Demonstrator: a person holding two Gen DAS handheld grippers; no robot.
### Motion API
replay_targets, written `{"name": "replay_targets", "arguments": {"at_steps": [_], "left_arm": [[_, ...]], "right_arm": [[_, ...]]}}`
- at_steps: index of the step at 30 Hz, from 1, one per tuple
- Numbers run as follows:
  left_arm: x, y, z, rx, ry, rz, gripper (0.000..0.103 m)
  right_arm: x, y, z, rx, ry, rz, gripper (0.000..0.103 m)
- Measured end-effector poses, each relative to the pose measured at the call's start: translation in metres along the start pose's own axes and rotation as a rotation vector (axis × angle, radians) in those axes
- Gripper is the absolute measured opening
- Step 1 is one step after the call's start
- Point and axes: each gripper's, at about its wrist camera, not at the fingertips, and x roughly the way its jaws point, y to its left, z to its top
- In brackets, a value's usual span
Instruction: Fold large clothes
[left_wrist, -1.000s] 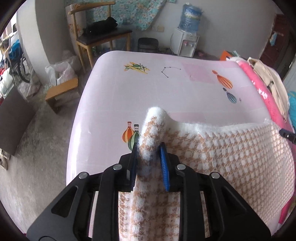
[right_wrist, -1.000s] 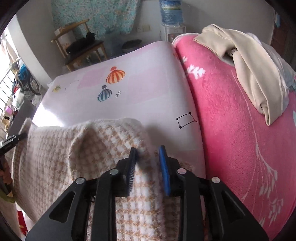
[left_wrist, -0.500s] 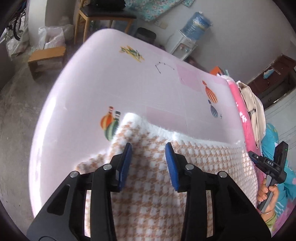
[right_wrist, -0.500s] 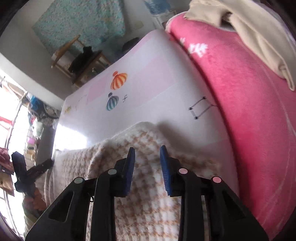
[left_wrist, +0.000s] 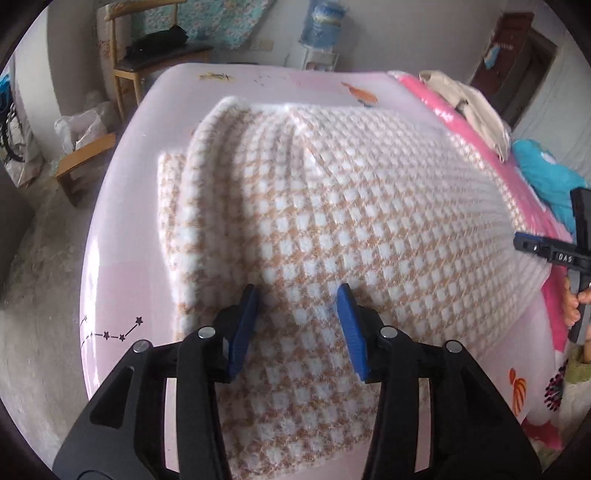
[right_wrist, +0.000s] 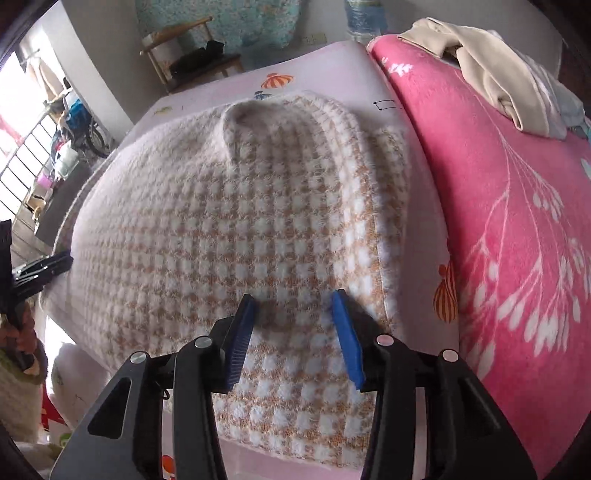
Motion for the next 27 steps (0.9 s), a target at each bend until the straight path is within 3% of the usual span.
{"name": "replay_targets", "arguments": {"at_steps": [2,4,6,8,10,13,16,18,22,25,27], "left_arm": [[-0.023,0.0,0.0,-0.008,-0.054,0.032,0.04],[-0.045,-0.006,-0.009,0.019,-0.113,0.004,0.043],[-0.046,-0.008,-0.022,0.038,-0.111,0.025,0.048],[-0.027,-0.001,-0.039,0.026,-0.042,0.076,0.047],[-0.024,-0.002,-0.048,0.043,-0.07,0.114,0.043],[-0.05,-0.018,-0.043,0.07,-0.125,0.112,0.043],[-0.065,-0.056,-0.042,0.168,-0.2,0.056,0.048],[-0.05,-0.082,-0.042,0.217,-0.171,0.019,0.048],[0.015,-0.105,-0.049,0.215,-0.03,0.088,0.05],[0.011,-0.101,-0.046,0.157,-0.026,0.071,0.049],[-0.008,-0.095,-0.047,0.126,-0.069,0.05,0.049]], "right_arm": [[-0.02,0.016,0.0,-0.056,-0.03,-0.09,0.043],[-0.038,0.038,-0.009,-0.157,-0.088,-0.124,0.049],[-0.038,0.05,-0.025,-0.2,-0.09,-0.144,0.052],[-0.018,0.044,-0.042,-0.201,-0.031,-0.182,0.053],[-0.009,0.031,-0.052,-0.156,-0.016,-0.157,0.052],[-0.028,0.049,-0.049,-0.18,-0.053,-0.222,0.052],[-0.046,0.087,-0.048,-0.231,-0.124,-0.129,0.052],[-0.039,0.111,-0.051,-0.243,-0.137,-0.039,0.052],[0.013,0.136,-0.061,-0.243,-0.07,-0.044,0.055],[0.009,0.134,-0.058,-0.213,-0.069,-0.055,0.055],[-0.009,0.132,-0.059,-0.207,-0.105,-0.074,0.055]]}}
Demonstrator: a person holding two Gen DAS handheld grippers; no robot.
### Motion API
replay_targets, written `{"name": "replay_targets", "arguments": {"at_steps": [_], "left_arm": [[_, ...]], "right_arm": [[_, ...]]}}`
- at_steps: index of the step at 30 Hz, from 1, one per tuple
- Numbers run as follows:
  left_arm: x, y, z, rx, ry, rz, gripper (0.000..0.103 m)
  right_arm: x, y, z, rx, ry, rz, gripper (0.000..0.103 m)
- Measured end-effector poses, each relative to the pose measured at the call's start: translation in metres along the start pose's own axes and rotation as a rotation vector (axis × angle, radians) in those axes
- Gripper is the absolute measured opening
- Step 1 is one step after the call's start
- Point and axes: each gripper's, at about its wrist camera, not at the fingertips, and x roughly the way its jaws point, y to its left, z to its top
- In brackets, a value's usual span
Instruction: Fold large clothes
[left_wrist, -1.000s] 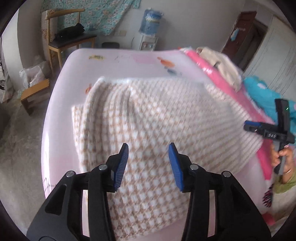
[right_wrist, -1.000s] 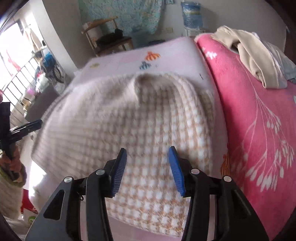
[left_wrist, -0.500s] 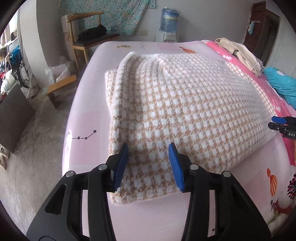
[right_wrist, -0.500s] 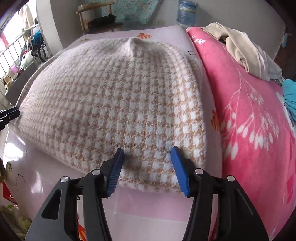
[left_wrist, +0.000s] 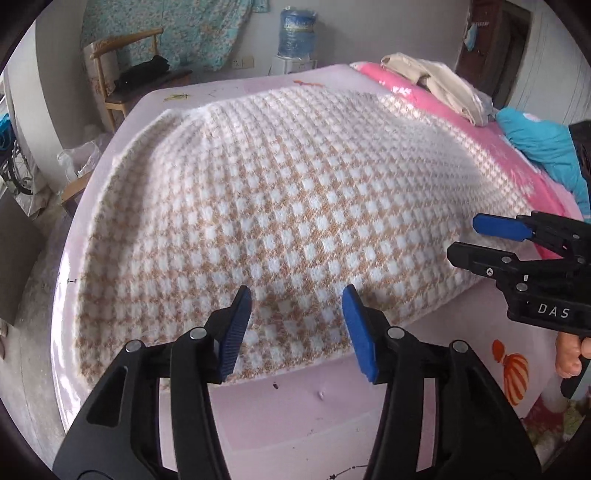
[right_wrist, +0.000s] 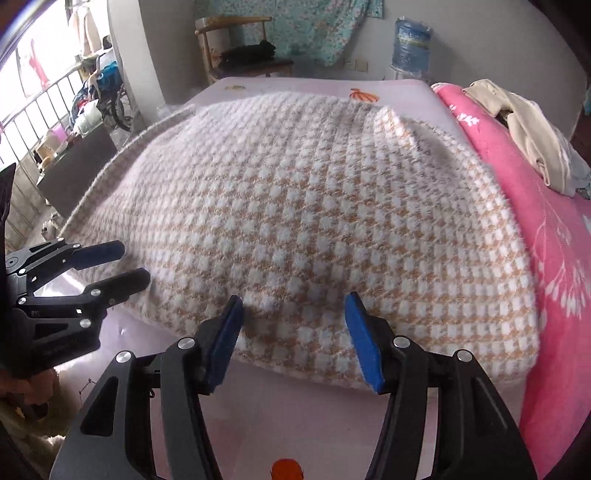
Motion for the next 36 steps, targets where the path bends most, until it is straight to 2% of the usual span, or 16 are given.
{"name": "replay_targets", "arguments": {"at_steps": [2,5,7,8,10,12,15,18,19,21,23,26,28,31,36], "left_arm": [[-0.01,0.0,-0.002,-0.002,-0.035,-0.002,0.049],[0.005,-0.006,-0.006,-0.015,0.0,-0.006,0.049],[0.021,-0.013,-0.012,-0.004,0.019,0.03,0.05],[0.02,-0.015,-0.013,0.01,0.002,0.045,0.05],[0.012,-0.012,-0.011,0.001,0.013,0.027,0.05],[-0.005,0.001,-0.01,-0.028,-0.023,0.018,0.05],[-0.026,0.031,-0.016,-0.085,-0.071,0.063,0.05],[-0.014,0.071,-0.025,-0.198,-0.012,0.098,0.053],[-0.008,0.082,-0.028,-0.235,0.0,0.054,0.05],[-0.013,0.087,-0.027,-0.268,-0.013,0.021,0.051],[-0.024,0.082,-0.025,-0.256,-0.033,0.027,0.056],[-0.043,0.076,-0.027,-0.226,-0.103,0.027,0.066],[-0.041,0.075,-0.027,-0.227,-0.105,0.025,0.069],[-0.016,0.08,-0.027,-0.241,-0.02,0.059,0.07],[-0.042,0.076,-0.03,-0.243,-0.091,0.04,0.07]], "right_arm": [[-0.011,0.001,-0.001,-0.014,-0.038,-0.004,0.055],[0.0,0.011,-0.005,0.0,-0.021,0.037,0.056],[0.02,0.024,-0.011,-0.037,0.007,-0.001,0.058],[0.019,0.028,-0.014,-0.055,-0.016,-0.023,0.058],[0.012,0.023,-0.008,-0.047,0.004,-0.019,0.058],[-0.004,0.012,-0.009,-0.035,-0.022,-0.049,0.058],[-0.026,-0.023,-0.014,0.037,-0.062,-0.119,0.058],[-0.015,-0.064,-0.028,0.144,-0.018,-0.172,0.058],[-0.004,-0.076,-0.034,0.172,0.012,-0.164,0.058],[0.001,-0.085,-0.041,0.216,0.02,-0.11,0.058],[-0.013,-0.082,-0.037,0.217,0.0,-0.1,0.058],[-0.035,-0.09,-0.035,0.258,-0.068,-0.079,0.063],[-0.034,-0.102,-0.039,0.306,-0.068,-0.083,0.064],[-0.014,-0.122,-0.047,0.357,-0.02,-0.055,0.065],[-0.042,-0.127,-0.041,0.425,-0.042,0.006,0.064]]}}
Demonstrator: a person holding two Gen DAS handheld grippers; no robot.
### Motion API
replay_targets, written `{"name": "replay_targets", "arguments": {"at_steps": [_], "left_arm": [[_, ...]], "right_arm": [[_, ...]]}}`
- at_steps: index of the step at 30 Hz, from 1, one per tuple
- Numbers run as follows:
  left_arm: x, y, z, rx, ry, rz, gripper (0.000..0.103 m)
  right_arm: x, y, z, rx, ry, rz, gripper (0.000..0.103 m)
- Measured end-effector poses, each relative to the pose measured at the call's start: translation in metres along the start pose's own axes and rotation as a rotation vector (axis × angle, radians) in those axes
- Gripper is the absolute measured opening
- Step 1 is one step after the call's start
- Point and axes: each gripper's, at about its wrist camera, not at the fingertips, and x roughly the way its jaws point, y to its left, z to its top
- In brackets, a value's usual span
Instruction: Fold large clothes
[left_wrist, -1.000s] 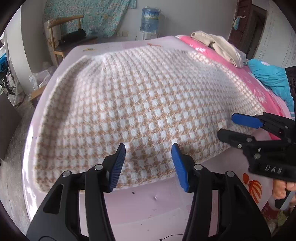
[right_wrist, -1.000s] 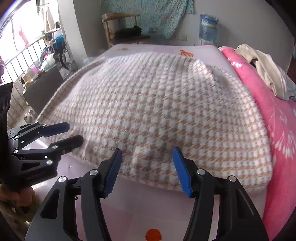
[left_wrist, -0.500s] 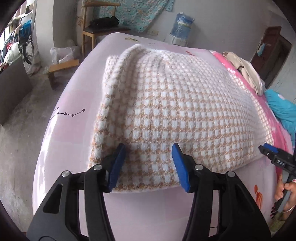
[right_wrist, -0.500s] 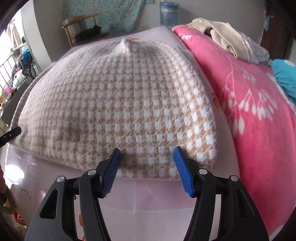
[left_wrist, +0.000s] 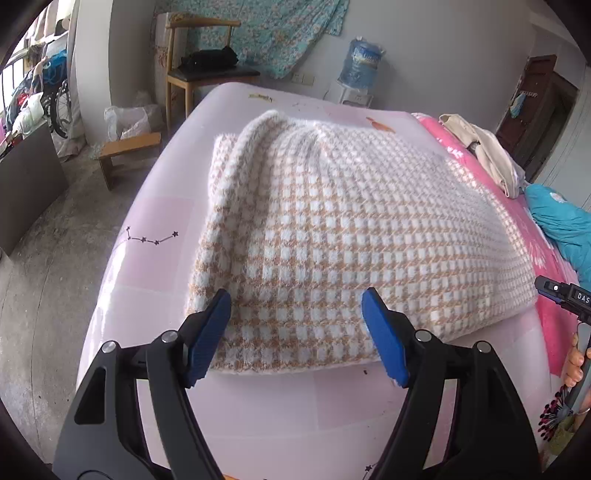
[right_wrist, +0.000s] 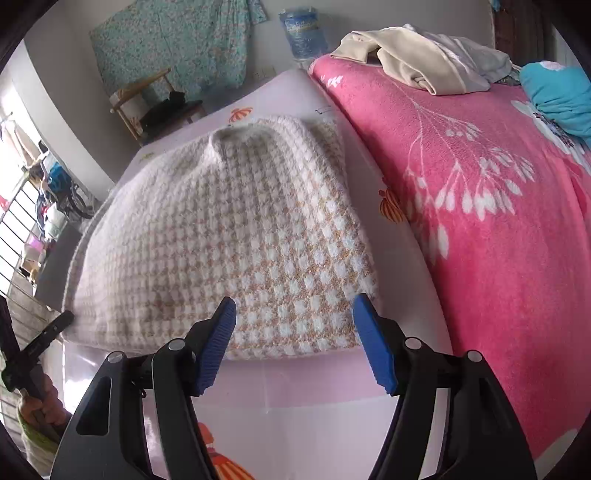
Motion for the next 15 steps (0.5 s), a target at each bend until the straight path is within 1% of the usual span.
{"name": "replay_targets", "arguments": {"at_steps": [3,5,6,8,10,13,15], "left_arm": [[-0.026,-0.011,-0.003,0.033,-0.044,-0.014,0.073],[-0.043,-0.022,-0.006,0.061,-0.069,-0.032,0.081],[-0.052,-0.029,-0.007,0.075,-0.081,-0.038,0.083],[-0.068,-0.044,-0.01,0.108,-0.107,-0.028,0.088],[-0.082,-0.058,-0.011,0.138,-0.128,-0.028,0.091],[-0.096,-0.075,-0.013,0.161,-0.146,-0.04,0.095],[-0.101,-0.085,-0.015,0.175,-0.16,-0.021,0.095]], "right_arm": [[-0.021,0.007,-0.009,-0.013,-0.024,0.013,0.065],[-0.033,0.021,-0.018,-0.06,-0.04,0.006,0.068],[-0.04,0.029,-0.022,-0.09,-0.054,0.002,0.07],[-0.054,0.047,-0.028,-0.15,-0.085,-0.01,0.077],[-0.069,0.063,-0.034,-0.201,-0.128,-0.021,0.087],[-0.084,0.087,-0.042,-0.276,-0.171,-0.046,0.094],[-0.089,0.101,-0.047,-0.311,-0.191,-0.073,0.096]]}}
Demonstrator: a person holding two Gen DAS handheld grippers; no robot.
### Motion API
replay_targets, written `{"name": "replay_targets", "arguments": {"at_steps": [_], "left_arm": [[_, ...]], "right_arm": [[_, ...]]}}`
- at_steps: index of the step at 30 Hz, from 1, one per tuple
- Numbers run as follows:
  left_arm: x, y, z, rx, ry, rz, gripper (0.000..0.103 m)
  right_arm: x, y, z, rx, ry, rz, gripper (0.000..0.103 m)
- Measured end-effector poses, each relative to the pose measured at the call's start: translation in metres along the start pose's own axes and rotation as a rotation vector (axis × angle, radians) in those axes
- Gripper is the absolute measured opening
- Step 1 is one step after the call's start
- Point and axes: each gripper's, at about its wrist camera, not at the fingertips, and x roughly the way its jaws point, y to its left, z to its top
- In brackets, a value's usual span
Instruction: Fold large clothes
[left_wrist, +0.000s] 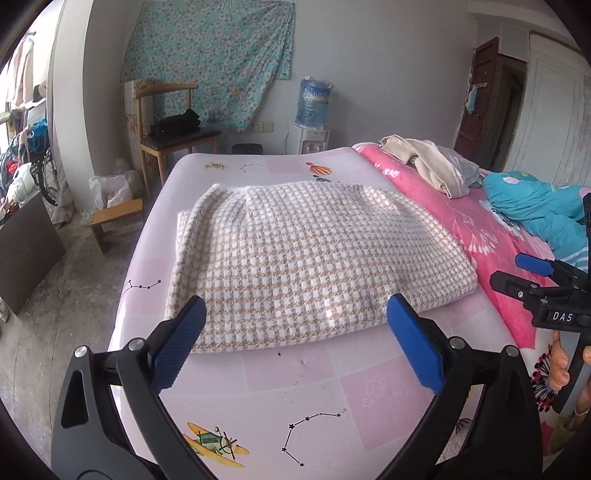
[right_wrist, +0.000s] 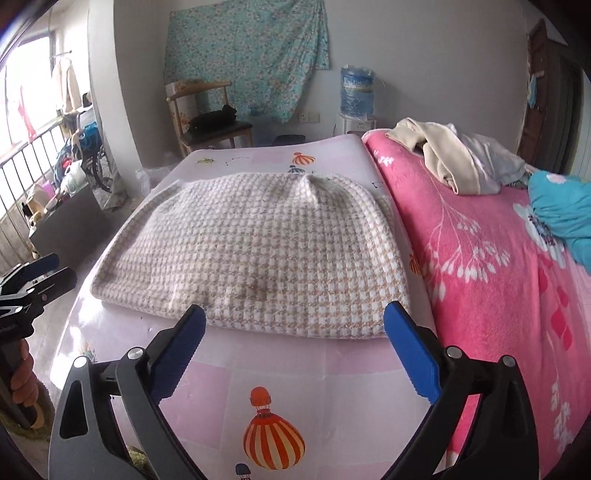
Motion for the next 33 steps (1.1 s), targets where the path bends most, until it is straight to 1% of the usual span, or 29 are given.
{"name": "replay_targets", "arguments": {"at_steps": [5,9,13,14,17,20,22,26,29,33], "left_arm": [[0.0,-0.014,0.001,-0.001,0.014,0.077,0.095],[0.001,-0.019,0.004,-0.014,0.024,0.142,0.095],[0.011,-0.024,0.002,0.014,0.062,0.231,0.095],[0.014,-0.025,0.0,0.024,0.077,0.242,0.095],[0.022,-0.029,-0.005,0.027,0.118,0.249,0.095],[0.029,-0.029,-0.009,-0.01,0.157,0.256,0.095],[0.033,-0.029,-0.012,-0.035,0.184,0.258,0.095],[0.036,-0.028,-0.014,-0.057,0.2,0.271,0.095],[0.036,-0.026,-0.015,-0.068,0.206,0.287,0.095],[0.037,-0.023,-0.014,-0.08,0.212,0.287,0.095]], "right_arm": [[-0.006,0.025,-0.002,-0.031,-0.035,-0.072,0.097],[-0.008,0.036,-0.002,-0.044,-0.056,-0.131,0.097],[-0.01,0.038,-0.005,-0.028,-0.071,-0.135,0.097],[-0.009,0.038,-0.006,-0.022,-0.071,-0.136,0.097],[-0.002,0.039,-0.008,0.0,-0.038,-0.124,0.097],[0.009,0.039,-0.01,0.026,0.016,-0.107,0.097],[0.012,0.039,-0.01,0.033,0.028,-0.104,0.097],[0.015,0.038,-0.011,0.027,0.041,-0.133,0.097],[0.016,0.039,-0.014,0.025,0.057,-0.131,0.097],[0.02,0.041,-0.014,0.018,0.079,-0.13,0.097]]}}
